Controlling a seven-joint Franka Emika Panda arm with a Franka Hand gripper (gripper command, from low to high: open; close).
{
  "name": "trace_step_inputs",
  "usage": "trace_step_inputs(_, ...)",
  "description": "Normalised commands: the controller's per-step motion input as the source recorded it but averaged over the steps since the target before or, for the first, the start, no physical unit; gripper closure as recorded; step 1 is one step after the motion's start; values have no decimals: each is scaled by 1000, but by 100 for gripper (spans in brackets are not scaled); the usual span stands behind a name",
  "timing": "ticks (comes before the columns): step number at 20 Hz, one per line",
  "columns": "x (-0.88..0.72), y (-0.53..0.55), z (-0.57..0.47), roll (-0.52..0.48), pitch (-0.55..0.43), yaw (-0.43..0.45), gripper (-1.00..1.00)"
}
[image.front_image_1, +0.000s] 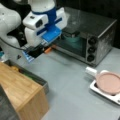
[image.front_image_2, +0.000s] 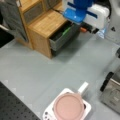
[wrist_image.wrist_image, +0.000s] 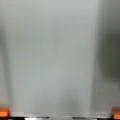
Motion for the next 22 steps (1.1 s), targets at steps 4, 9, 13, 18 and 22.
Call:
trace_step_inputs(4,-11,55,-37,568,-46,217,-100)
trace_step_inputs(9,-14,10,-101,617,-73,133,-100)
trace_step_inputs(13,-41,19,-103,362,-49,4,-100)
trace_step_inputs(18,-152,292,-32,253,-16,-44,-100)
trace_step_inputs(22,-313,816,-52,201,-50,-91,-100)
